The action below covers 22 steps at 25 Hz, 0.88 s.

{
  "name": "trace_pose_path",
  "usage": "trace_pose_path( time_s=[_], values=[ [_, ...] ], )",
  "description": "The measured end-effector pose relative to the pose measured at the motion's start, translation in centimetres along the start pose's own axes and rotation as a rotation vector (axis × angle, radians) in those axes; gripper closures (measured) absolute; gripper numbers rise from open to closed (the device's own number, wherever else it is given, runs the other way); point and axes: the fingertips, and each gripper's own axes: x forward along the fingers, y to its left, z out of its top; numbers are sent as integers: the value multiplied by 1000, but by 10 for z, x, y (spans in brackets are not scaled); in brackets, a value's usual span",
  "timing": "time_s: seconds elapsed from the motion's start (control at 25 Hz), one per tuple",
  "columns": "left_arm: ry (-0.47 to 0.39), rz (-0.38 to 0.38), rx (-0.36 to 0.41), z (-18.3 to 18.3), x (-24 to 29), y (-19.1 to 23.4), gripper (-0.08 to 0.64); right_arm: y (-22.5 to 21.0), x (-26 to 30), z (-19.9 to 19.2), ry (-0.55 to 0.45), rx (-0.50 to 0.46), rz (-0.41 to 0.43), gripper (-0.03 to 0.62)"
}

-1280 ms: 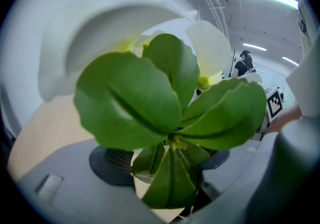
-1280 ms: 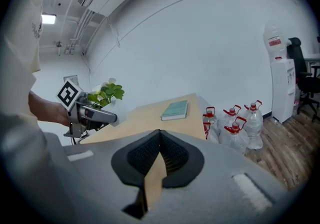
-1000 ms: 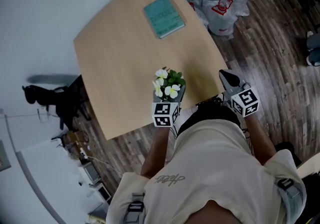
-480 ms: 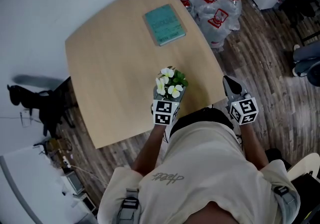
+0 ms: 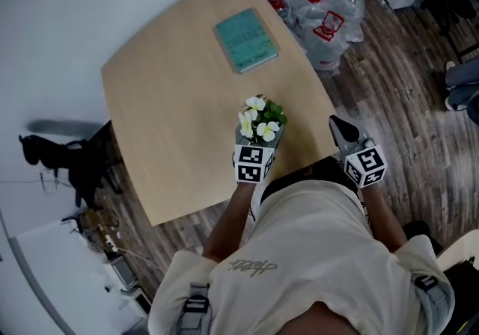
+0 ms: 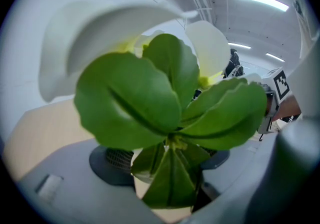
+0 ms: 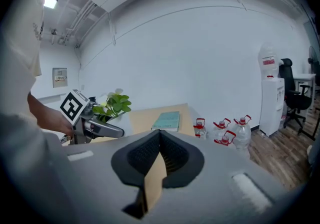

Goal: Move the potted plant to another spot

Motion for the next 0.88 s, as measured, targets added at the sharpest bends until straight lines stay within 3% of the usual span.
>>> trace_pose_path(
  time_s=[0.24, 0.88],
  values=[
    [45, 37, -11, 4, 23, -3, 209, -17, 13, 5, 11, -5, 79, 591],
    [140, 96, -24, -9, 113, -10, 209, -104, 26, -13, 97, 28, 167, 591]
  ],
)
